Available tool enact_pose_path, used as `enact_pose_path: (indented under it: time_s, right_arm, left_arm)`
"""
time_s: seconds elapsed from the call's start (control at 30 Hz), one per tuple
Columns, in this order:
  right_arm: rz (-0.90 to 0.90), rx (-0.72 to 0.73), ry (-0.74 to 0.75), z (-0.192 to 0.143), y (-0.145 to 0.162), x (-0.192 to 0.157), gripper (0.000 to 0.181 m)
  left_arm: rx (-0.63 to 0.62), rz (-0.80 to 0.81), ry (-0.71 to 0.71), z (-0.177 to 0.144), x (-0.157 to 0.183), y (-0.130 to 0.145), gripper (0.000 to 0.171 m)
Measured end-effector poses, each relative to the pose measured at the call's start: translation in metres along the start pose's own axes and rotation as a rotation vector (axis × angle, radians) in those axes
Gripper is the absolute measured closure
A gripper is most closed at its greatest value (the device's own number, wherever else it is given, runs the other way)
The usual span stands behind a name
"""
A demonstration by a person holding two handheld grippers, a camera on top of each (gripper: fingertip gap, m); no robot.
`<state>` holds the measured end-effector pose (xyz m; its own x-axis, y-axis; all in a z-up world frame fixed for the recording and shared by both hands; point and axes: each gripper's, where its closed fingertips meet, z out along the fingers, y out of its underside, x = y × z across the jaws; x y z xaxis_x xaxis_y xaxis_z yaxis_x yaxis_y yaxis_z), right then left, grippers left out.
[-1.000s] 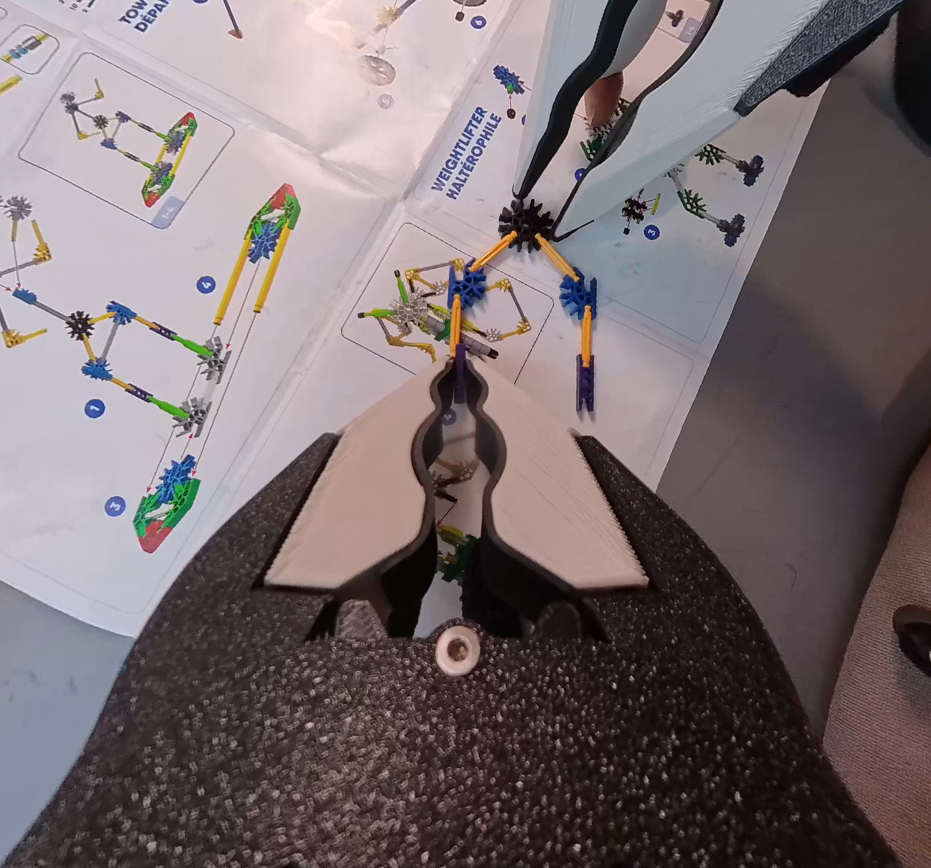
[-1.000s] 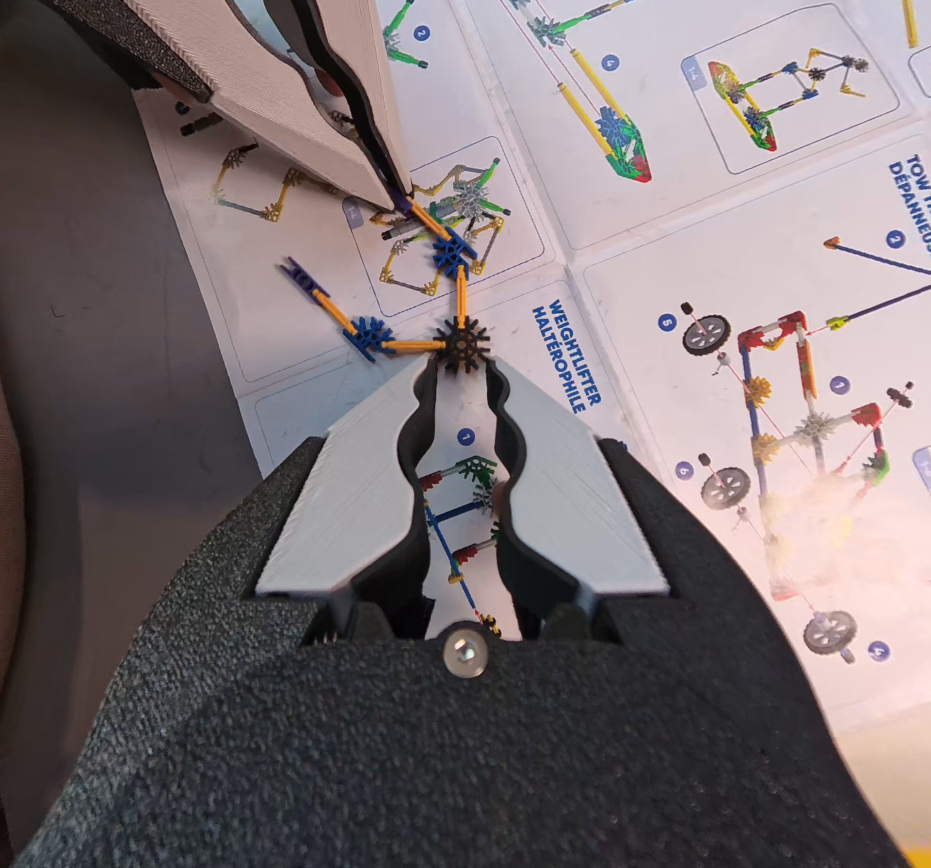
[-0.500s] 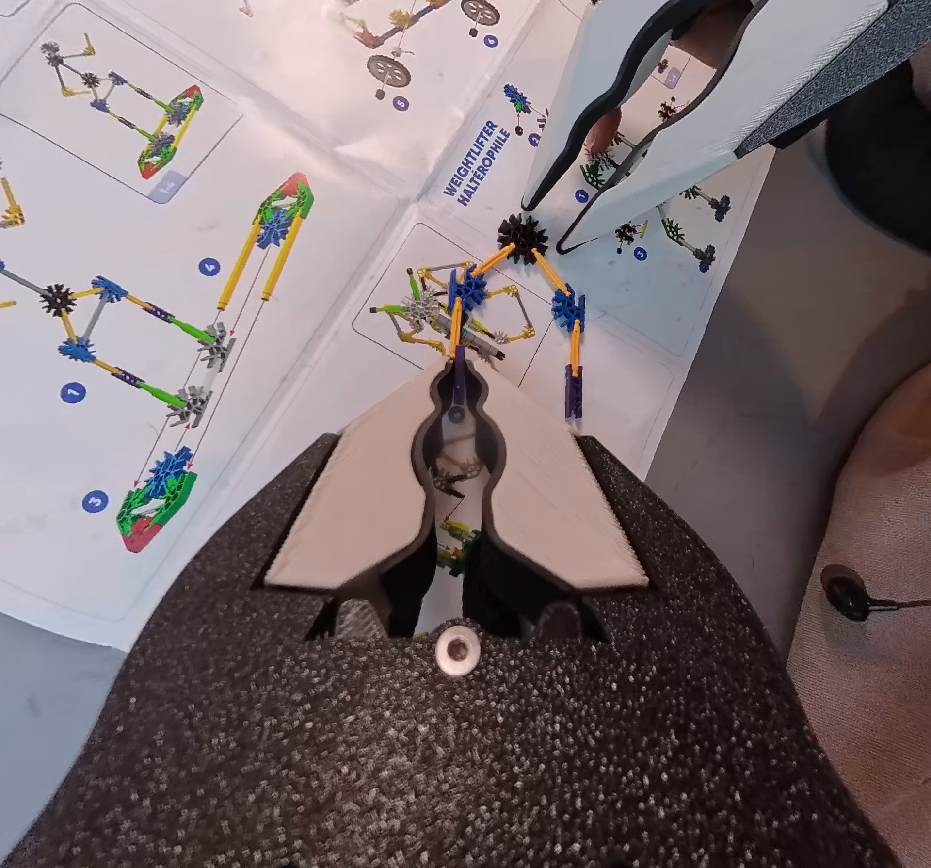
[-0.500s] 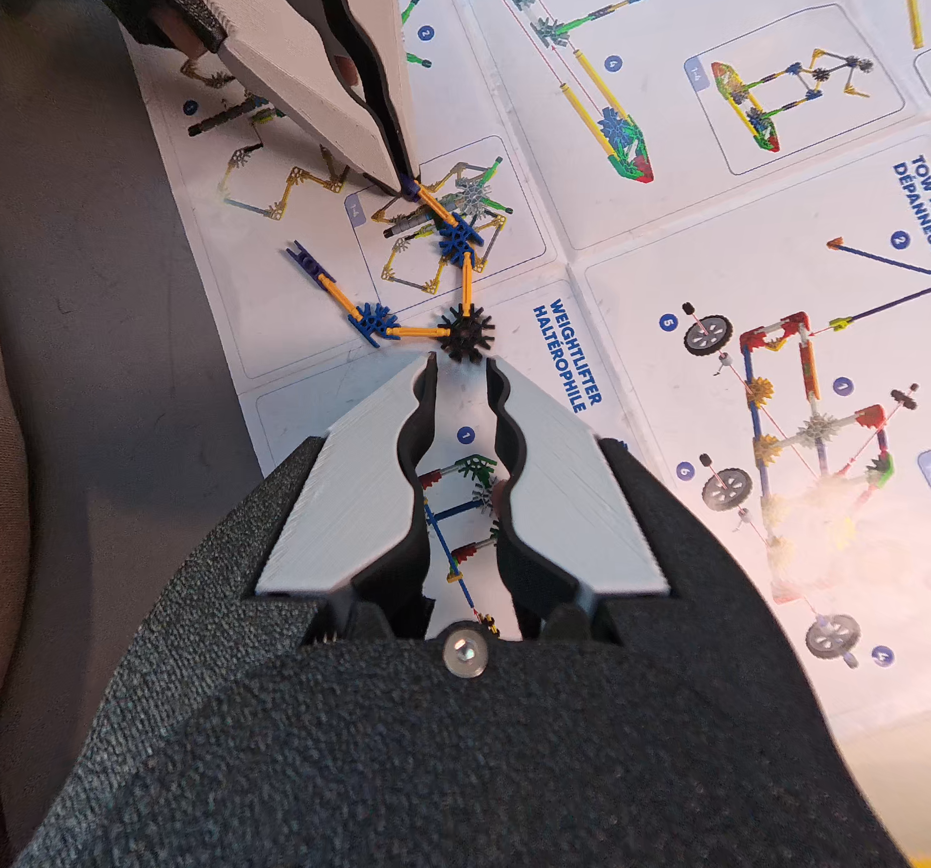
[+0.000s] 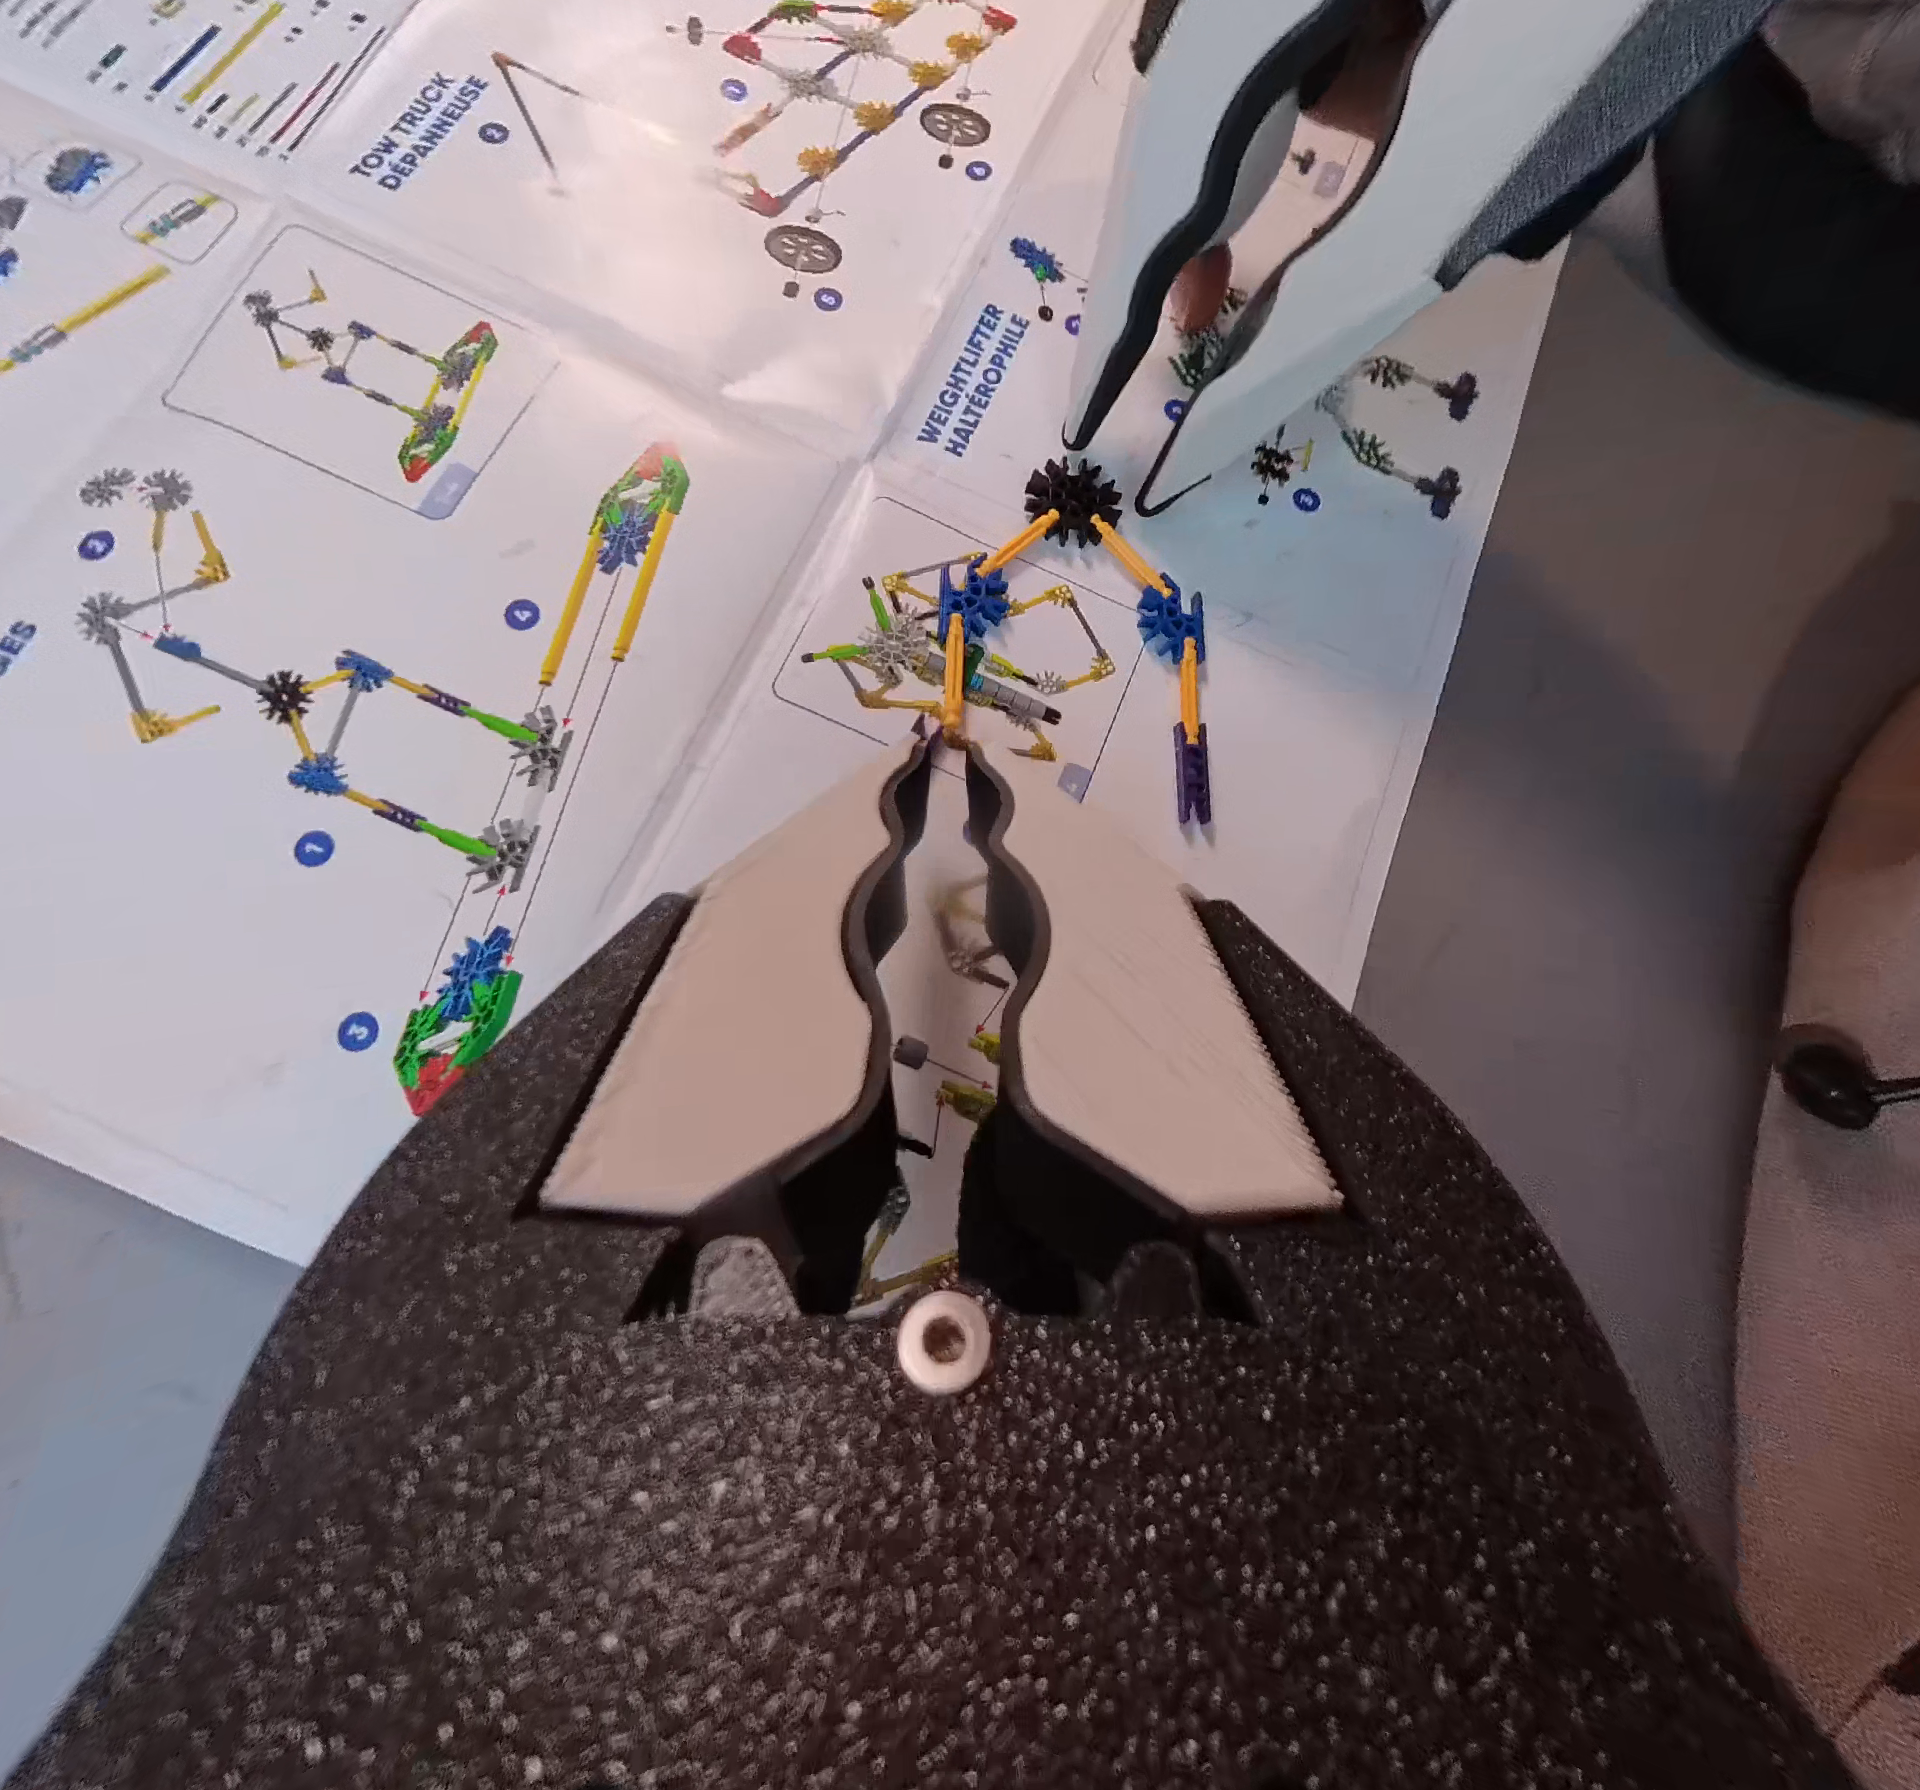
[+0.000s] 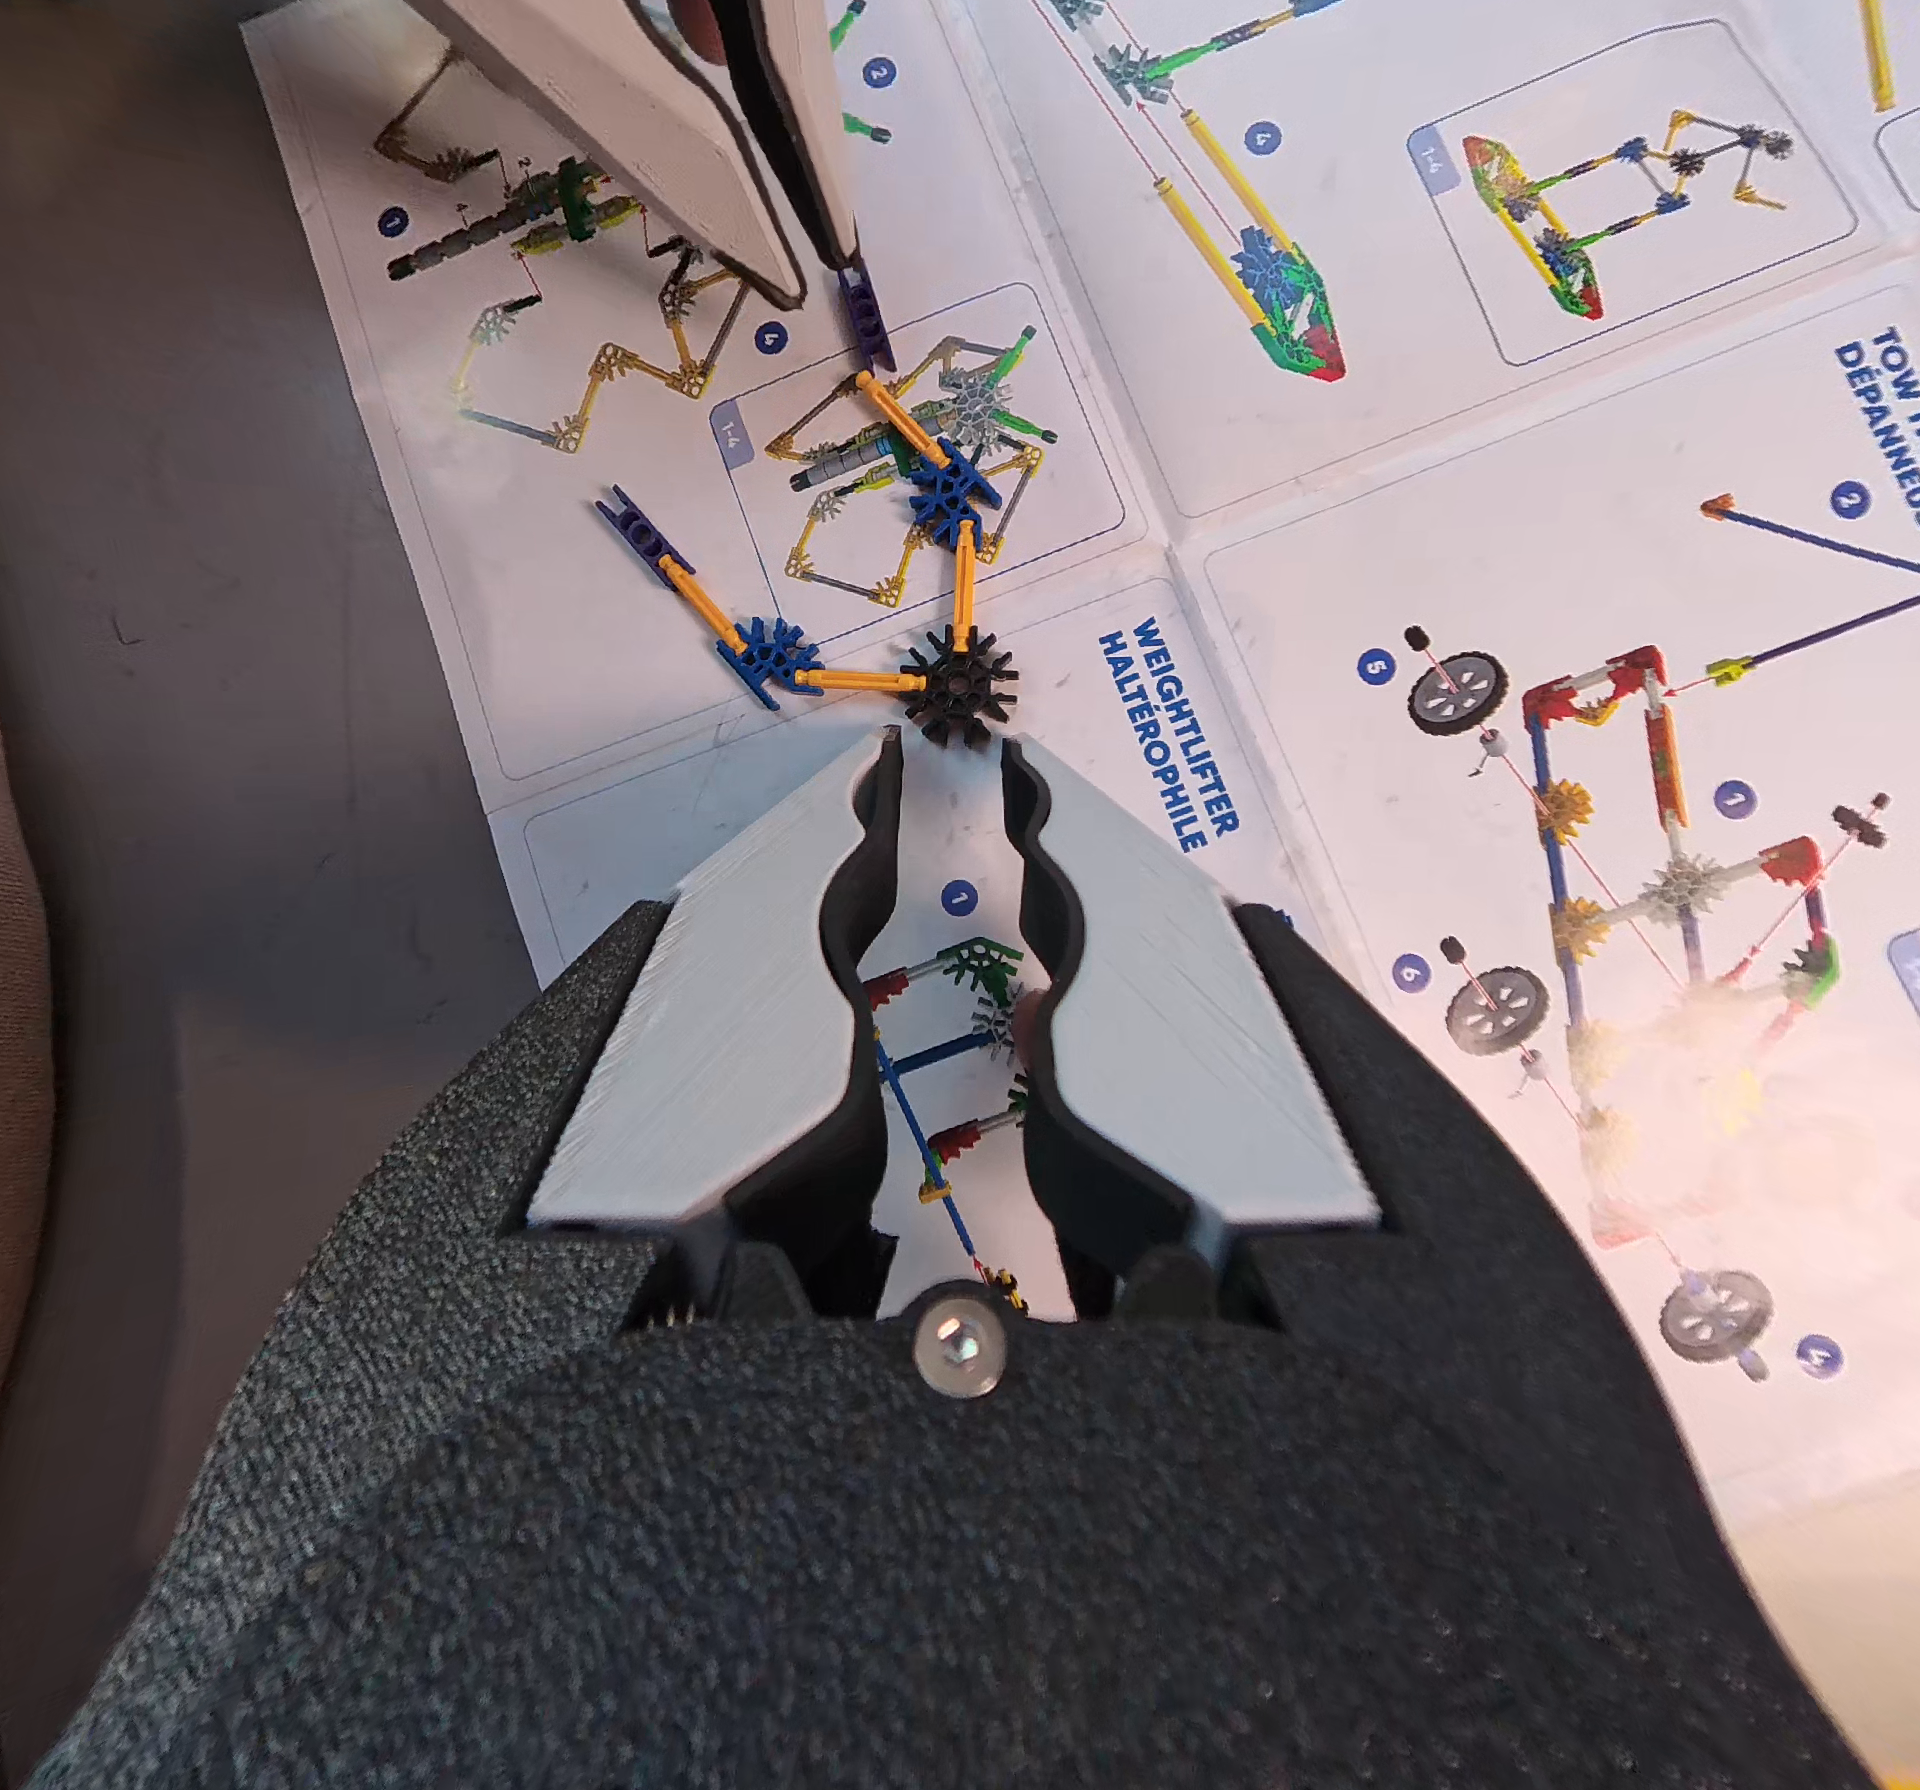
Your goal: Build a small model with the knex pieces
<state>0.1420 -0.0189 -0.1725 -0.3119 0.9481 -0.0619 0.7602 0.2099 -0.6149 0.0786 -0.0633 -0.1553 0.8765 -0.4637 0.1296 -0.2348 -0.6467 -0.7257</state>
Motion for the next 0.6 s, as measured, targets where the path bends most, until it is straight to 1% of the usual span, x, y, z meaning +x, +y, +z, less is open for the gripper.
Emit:
enact_pose_path:
  time_s: [0.13, 0.17, 0.23, 0.3, 0.4, 0.53, 0.6]
  right_arm:
    - [-0.004, 0.002, 0.0, 0.0, 0.0, 0.0, 0.164]
    - [-0.005, 0.002, 0.0, 0.0, 0.0, 0.0, 0.164]
    - [-0.004, 0.004, -0.002, 0.0, 0.0, 0.0, 0.164]
    - [-0.005, 0.005, -0.003, 0.0, 0.0, 0.0, 0.164]
    - [-0.005, 0.008, -0.001, 0.0, 0.0, 0.0, 0.164]
    - [-0.007, 0.007, 0.003, 0.0, 0.0, 0.0, 0.163]
    - [-0.004, 0.008, 0.002, 0.0, 0.0, 0.0, 0.163]
  left_arm:
    - [-0.061, 0.192, -0.086, 0.004, -0.005, 0.009, 0.161]
    - [-0.073, 0.222, -0.094, 0.004, -0.007, 0.01, 0.159]
    - [-0.082, 0.247, -0.068, 0.005, -0.008, 0.011, 0.158]
    - [-0.098, 0.248, -0.032, 0.008, -0.009, 0.014, 0.158]
    - [-0.106, 0.201, 0.032, 0.01, -0.006, 0.015, 0.165]
    - [-0.112, 0.106, 0.024, 0.009, -0.005, 0.013, 0.166]
    - [-0.081, 0.06, 0.035, 0.008, 0.0, 0.008, 0.167]
